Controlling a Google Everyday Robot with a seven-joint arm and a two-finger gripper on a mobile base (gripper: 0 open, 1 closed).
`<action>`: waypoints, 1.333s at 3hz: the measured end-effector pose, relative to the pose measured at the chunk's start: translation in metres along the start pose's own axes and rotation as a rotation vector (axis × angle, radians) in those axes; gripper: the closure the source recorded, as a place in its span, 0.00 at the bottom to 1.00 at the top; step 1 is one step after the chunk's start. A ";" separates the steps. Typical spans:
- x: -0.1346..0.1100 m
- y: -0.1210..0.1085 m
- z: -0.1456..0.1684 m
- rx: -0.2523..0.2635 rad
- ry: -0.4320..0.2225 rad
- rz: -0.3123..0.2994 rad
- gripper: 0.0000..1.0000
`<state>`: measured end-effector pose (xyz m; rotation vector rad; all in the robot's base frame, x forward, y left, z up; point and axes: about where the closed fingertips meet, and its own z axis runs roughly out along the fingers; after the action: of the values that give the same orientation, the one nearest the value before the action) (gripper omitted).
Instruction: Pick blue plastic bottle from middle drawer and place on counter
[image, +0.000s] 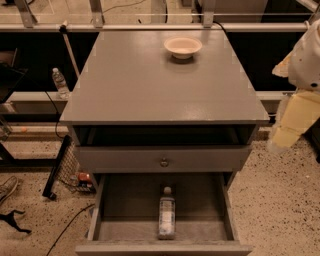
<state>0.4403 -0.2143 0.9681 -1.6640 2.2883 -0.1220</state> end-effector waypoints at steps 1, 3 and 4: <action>-0.002 0.005 0.040 0.037 0.112 0.093 0.00; 0.013 0.033 0.131 0.027 0.243 0.377 0.00; 0.012 0.031 0.128 0.038 0.239 0.426 0.00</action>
Offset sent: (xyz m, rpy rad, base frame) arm 0.0086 0.0172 -0.1510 -0.1173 0.0993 -0.6454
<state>0.4459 -0.2015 0.8366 -1.1611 2.7430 -0.2773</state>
